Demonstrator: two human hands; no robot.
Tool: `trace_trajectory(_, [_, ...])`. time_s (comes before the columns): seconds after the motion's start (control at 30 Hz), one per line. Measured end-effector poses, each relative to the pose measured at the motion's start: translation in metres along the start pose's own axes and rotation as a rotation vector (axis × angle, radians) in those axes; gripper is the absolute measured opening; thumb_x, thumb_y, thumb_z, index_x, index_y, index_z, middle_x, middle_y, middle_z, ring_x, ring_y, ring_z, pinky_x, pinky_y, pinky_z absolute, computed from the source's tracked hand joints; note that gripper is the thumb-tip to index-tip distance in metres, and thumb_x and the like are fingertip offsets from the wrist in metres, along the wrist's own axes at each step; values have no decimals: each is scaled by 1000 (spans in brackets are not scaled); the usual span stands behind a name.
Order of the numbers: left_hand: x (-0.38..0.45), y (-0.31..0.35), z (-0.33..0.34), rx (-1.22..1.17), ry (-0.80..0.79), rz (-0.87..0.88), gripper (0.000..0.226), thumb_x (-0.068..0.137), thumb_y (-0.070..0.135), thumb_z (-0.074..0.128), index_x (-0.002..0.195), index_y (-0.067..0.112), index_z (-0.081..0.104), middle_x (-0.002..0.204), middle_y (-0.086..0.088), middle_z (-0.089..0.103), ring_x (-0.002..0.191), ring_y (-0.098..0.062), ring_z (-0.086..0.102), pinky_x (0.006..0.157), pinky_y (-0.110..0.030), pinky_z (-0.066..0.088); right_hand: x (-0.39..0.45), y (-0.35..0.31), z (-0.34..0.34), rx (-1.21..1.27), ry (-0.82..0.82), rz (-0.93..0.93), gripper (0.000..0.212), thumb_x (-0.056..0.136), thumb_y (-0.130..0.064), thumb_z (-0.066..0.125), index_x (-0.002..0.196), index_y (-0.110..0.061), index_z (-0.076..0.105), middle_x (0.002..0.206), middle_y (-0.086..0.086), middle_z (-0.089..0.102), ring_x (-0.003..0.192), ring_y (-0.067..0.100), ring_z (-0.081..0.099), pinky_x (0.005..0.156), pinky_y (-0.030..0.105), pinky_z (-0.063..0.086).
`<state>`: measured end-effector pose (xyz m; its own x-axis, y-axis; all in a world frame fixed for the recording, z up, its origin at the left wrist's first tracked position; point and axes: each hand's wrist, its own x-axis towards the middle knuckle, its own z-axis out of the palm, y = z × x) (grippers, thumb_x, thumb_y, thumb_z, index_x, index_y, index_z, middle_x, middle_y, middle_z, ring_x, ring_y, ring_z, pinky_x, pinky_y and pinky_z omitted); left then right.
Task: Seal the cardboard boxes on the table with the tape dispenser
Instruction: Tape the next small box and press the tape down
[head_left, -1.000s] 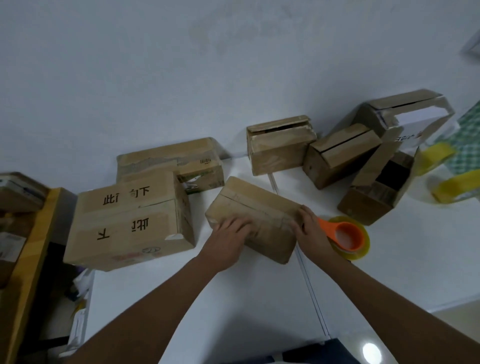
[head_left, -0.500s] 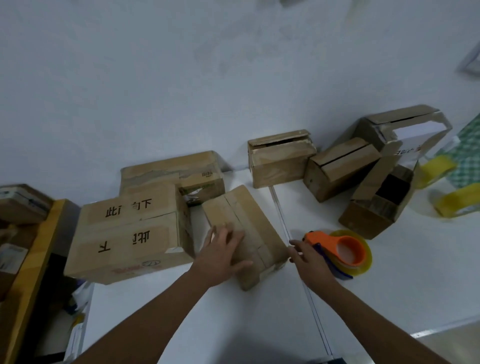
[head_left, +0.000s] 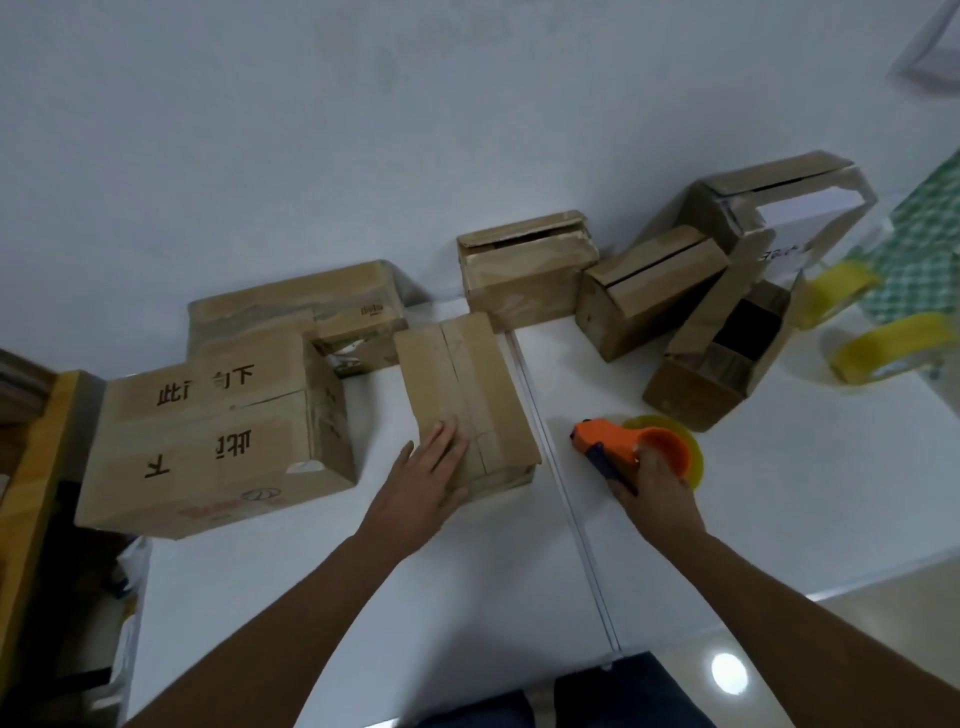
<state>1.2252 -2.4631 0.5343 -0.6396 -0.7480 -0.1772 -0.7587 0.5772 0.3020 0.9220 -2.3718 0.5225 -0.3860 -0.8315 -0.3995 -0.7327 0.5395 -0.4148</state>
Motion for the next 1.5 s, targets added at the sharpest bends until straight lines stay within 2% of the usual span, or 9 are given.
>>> trace_trajectory(0.27, [2,-1,0,5,-25,-14,65,105,36,39,157,21,3,160,6,-17,150,-12,-15,119,-19,-2,15,-13,-16,-73,-139,20,34,102,-17,43,134,-7,36,138,18,50,113,29,56,99,38,43])
trace_trajectory(0.37, [1,-1,0,6,1,-5,65,104,34,42,158,20,6,162,5,-13,150,-12,-13,117,-18,-3,9,-5,-18,-207,-22,-72,24,103,-19,39,124,-9,43,113,11,62,98,24,60,88,36,47])
trace_trajectory(0.57, [4,-5,-1,-67,24,6,66,102,37,46,157,24,12,162,10,-8,152,-11,-6,120,-21,4,-11,-21,-40,267,-20,-88,30,104,-16,37,130,-10,51,111,12,64,90,22,58,75,30,45])
trace_trajectory(0.73, [20,4,-21,-38,1,-28,58,103,43,43,155,22,29,164,5,13,150,-17,18,120,-39,20,-32,-31,-68,394,-26,-51,34,100,-41,45,112,-14,62,97,2,67,87,16,63,76,33,50])
trace_trajectory(0.83, [30,34,-39,-350,97,-186,45,103,36,47,146,22,47,157,3,36,139,-15,39,113,-34,33,-38,-42,-78,337,-32,-133,33,98,-46,48,108,-19,63,97,-1,68,86,12,63,74,29,51])
trace_trajectory(0.93, [34,64,-54,-965,-10,-512,38,101,43,51,130,24,63,134,2,62,122,-16,57,109,-33,41,-43,-54,-83,298,-53,-208,30,96,-48,51,106,-21,60,96,-5,68,83,6,63,66,20,46])
trace_trajectory(1.1, [29,80,-64,-1625,-95,-610,36,102,38,48,110,12,71,105,-7,75,98,-17,72,80,-29,57,-47,-65,-83,298,-79,-260,19,93,-52,54,96,-33,53,92,-11,65,81,6,64,68,25,55])
trace_trajectory(1.3, [21,79,-70,-1718,-128,-656,27,96,23,63,116,7,70,114,-12,72,100,-19,70,72,-23,56,-46,-67,-77,262,-95,-267,20,91,-55,54,91,-35,51,92,-13,66,78,4,64,69,23,55])
trace_trajectory(1.5, [20,82,-72,-1671,-142,-706,16,97,5,57,107,5,70,95,-10,76,81,-15,74,63,-21,56,-47,-72,-78,263,-118,-289,21,93,-54,52,98,-34,51,96,-10,65,80,6,64,64,17,50])
